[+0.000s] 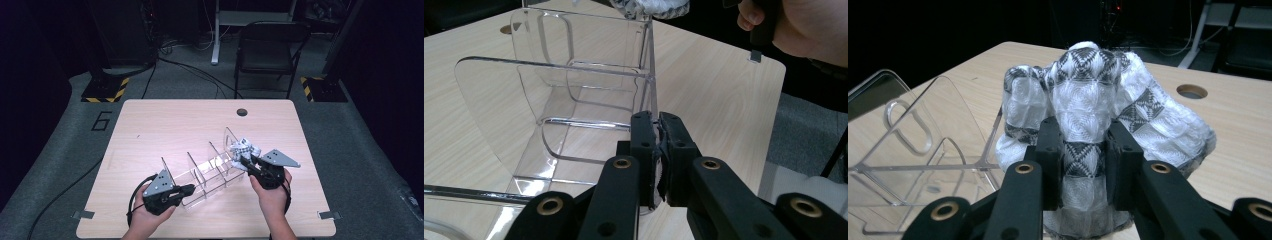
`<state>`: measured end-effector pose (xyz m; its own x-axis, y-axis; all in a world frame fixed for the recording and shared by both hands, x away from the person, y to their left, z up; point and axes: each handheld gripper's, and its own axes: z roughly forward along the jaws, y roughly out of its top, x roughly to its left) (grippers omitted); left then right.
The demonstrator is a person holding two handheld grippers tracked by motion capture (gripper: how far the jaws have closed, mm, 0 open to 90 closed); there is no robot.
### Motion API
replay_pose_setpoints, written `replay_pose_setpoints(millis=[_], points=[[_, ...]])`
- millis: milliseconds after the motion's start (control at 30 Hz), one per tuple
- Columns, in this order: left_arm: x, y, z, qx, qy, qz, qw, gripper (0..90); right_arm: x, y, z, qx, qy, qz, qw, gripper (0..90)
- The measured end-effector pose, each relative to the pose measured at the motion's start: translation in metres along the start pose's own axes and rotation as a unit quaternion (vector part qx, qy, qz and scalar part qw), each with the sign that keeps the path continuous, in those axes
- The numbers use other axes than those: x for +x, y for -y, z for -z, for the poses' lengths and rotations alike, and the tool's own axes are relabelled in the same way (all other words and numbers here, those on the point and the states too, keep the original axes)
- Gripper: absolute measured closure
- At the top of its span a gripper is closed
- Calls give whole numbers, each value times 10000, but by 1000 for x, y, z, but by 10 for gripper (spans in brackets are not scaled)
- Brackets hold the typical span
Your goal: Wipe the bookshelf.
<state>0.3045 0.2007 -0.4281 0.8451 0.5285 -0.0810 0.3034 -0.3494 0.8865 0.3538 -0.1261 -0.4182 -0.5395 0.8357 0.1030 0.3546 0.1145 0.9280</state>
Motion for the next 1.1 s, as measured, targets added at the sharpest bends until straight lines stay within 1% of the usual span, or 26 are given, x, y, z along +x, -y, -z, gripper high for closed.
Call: replay_pose_setpoints(millis=[33, 67, 100, 133, 167, 200, 233, 267, 300, 333, 367, 400, 433, 500, 533, 567, 600, 633, 667, 700, 733, 833, 933, 967, 1067, 1100], points=[[1, 0, 0, 23, 23, -2, 10000, 859, 14, 2, 0, 19, -267, 88, 9996, 722], [1, -1, 0, 43, 38, 6, 10000, 859, 23, 4, -1, 43, -540, 82, 9985, 720], [1, -1, 0, 43, 38, 6, 10000, 859, 23, 4, -1, 43, -540, 82, 9985, 720], [1, -1, 0, 34, 37, 32, 10000, 859, 32, 5, -2, 43, -543, 192, 9983, 718], [1, 0, 0, 17, 42, 36, 10000, 859, 38, 5, -1, 26, -389, 441, 9983, 718], [1, 0, 0, 21, 36, -3, 10000, 859, 33, 4, -2, 44, -450, 519, 9976, 724], [1, 0, 0, 16, 38, -17, 10000, 859, 33, 4, -2, 44, -450, 519, 9976, 724], [1, -1, -1, 16, 24, -42, 10000, 859, 18, 1, -2, 70, -351, 380, 9986, 725], [1, -1, -1, 16, 24, -42, 10000, 859, 18, 1, -2, 70, -351, 380, 9986, 725], [1, -1, -2, 16, 13, -39, 10000, 859, 10, 0, -2, 78, -160, 349, 9992, 725], [1, -1, -2, 18, 20, -30, 10000, 859, 2, 0, -1, 56, -76, 150, 9998, 726], [2, -1, -2, 23, 34, -45, 10000, 858, -1, 0, 0, 36, -107, -77, 9999, 725], [2, -1, -2, 23, 34, -45, 10000, 858, -1, 0, 0, 36, -107, -77, 9999, 725], [2, -1, -2, 20, 57, -51, 10000, 858, 13, 6, 1, -12, -388, 35, 9992, 724], [2, -1, -2, 5, 79, -15, 10000, 858, 18, 8, 1, -4, -437, 138, 9990, 724], [2, -1, -2, 5, 79, -15, 10000, 858, 18, 8, 1, -4, -437, 138, 9990, 724], [2, -1, -2, -16, 51, -82, 10000, 858, 19, 7, 1, 18, -426, 281, 9987, 729], [2, -1, -2, -16, 51, -82, 10000, 858, 19, 7, 1, 18, -426, 281, 9987, 729], [1, 0, -2, -20, 54, -80, 10000, 858, 7, 6, 1, -10, -319, 142, 9994, 729], [1, 0, -2, -24, 76, -22, 10000, 858, 7, 6, 1, -10, -319, 142, 9994, 729], [2, 0, -2, -48, 42, -81, 9999, 859, 0, 5, 2, -23, -179, 63, 9998, 729], [2, 0, -2, -21, 43, -80, 10000, 859, -14, 6, 6, -42, -83, -254, 9996, 730], [2, 0, -2, -43, 40, -73, 10000, 859, -10, 12, 6, -108, -31, -246, 9996, 735], [2, 0, -2, -35, 44, -71, 10000, 859, -9, 14, 7, -114, -79, -323, 9994, 737], [2, 0, -2, -20, 42, -62, 10000, 858, -1, 21, 7, -60, -441, -493, 9978, 740], [2, 0, -2, -20, 42, -62, 10000, 859, -1, 21, 7, -60, -441, -493, 9978, 740]])
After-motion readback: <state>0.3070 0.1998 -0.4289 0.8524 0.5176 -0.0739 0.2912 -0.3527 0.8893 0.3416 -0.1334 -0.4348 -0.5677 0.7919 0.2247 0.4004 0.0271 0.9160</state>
